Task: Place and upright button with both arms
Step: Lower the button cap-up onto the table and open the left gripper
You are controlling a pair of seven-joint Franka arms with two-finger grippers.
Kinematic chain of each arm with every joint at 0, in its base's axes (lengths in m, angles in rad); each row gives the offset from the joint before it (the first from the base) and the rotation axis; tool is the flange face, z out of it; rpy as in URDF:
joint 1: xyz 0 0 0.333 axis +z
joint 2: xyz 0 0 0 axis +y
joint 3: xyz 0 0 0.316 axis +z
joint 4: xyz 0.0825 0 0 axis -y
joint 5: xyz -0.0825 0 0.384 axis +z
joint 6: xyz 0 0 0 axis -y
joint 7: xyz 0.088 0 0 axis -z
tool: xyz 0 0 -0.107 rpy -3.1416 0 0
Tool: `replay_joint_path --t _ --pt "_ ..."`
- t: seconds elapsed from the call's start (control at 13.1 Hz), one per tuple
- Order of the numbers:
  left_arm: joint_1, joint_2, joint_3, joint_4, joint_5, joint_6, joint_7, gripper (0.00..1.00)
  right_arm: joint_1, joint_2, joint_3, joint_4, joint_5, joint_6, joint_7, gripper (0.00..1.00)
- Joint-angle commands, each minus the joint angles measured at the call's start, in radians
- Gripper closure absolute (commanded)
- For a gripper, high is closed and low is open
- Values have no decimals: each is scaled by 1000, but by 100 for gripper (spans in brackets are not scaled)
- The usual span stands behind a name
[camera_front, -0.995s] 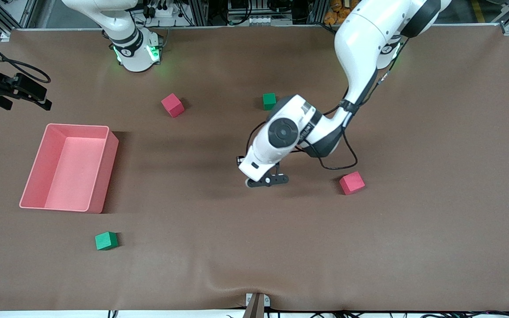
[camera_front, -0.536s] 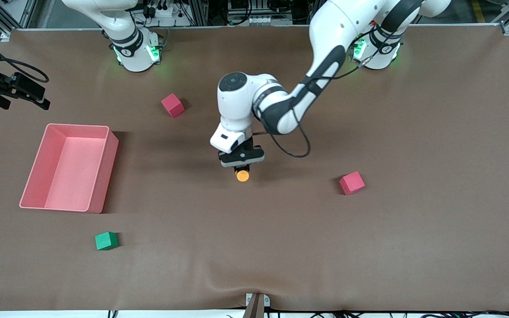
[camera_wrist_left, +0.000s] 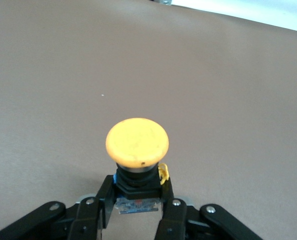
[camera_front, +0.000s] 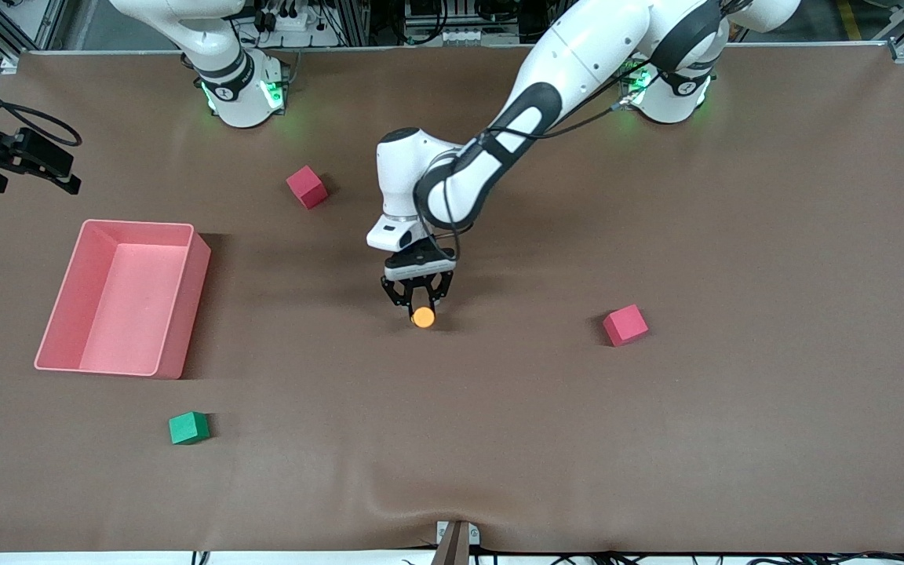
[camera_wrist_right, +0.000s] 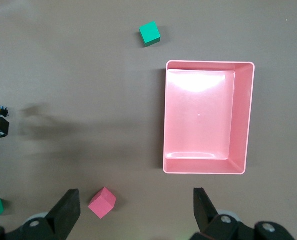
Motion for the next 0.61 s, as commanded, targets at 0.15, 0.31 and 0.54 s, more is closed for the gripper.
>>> replay_joint_path --t 0.15,0.31,0.54 --pt "-31 61 13 -4 249 3 -170 100 -19 7 13 26 -14 -22 -25 0" --pt "-36 70 16 -8 271 -1 -167 100 -19 8 13 24 -14 -22 -23 0" --pt "-39 80 16 -22 276 -5 -150 1 -20 8 13 24 -14 -22 -23 0"
